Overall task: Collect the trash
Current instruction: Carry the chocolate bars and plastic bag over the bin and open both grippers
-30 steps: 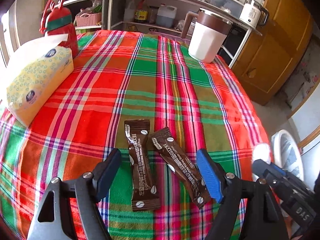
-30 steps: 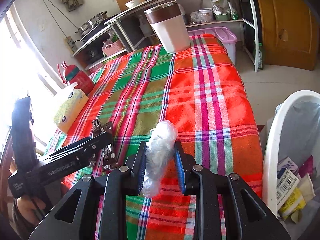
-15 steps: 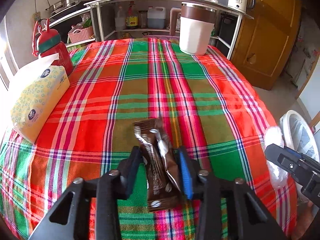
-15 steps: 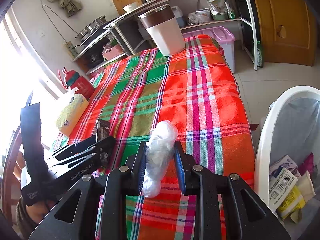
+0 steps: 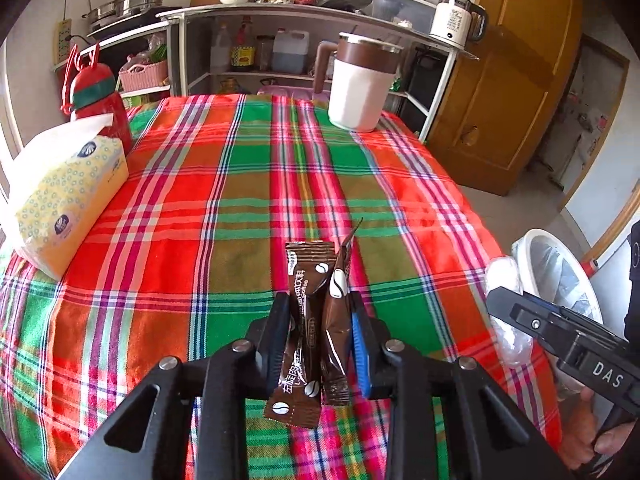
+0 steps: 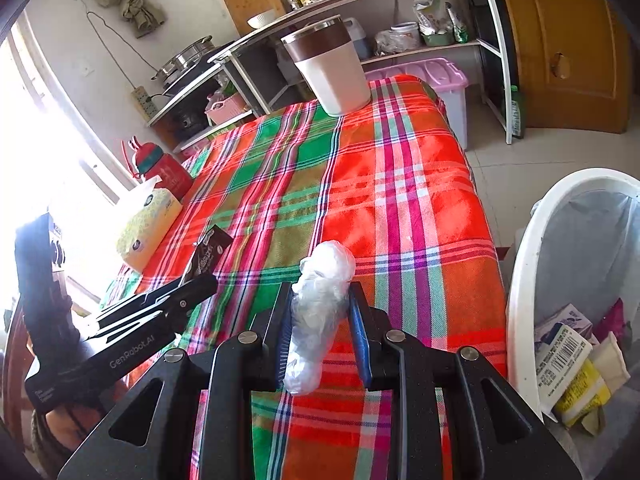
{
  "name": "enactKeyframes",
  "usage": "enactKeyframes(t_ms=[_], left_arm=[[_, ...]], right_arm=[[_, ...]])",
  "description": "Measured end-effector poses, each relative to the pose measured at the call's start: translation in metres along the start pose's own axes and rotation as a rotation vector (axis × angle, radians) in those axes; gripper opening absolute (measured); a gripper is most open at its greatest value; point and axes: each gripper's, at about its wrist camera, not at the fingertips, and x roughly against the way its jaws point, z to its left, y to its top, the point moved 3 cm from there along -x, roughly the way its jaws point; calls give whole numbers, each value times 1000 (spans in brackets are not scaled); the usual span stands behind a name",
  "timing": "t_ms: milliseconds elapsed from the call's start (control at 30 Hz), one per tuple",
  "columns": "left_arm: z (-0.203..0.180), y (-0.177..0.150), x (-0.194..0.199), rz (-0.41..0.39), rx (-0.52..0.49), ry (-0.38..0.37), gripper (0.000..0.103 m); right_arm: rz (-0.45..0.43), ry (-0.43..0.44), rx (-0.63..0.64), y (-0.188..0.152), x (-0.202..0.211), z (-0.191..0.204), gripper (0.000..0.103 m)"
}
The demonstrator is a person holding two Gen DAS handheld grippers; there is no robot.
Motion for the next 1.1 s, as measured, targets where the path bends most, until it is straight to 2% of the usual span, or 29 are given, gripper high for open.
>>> enactKeyframes(t_ms=[200, 433, 800, 1100], left_arm=[[-23, 5, 18, -34, -39, -44, 30], [-70, 9, 32, -67, -106, -112, 30], [-154, 4, 35, -57, -216, -235, 30], [-209, -3, 26, -19, -269, -324, 30]], right_arm=[[-49, -16, -19, 2, 24, -9, 28], [-117, -73, -27, 3, 63, -27, 28], [-196, -185, -79, -4, 122, -76, 28], [-217, -266, -148, -15, 153, -121, 28]])
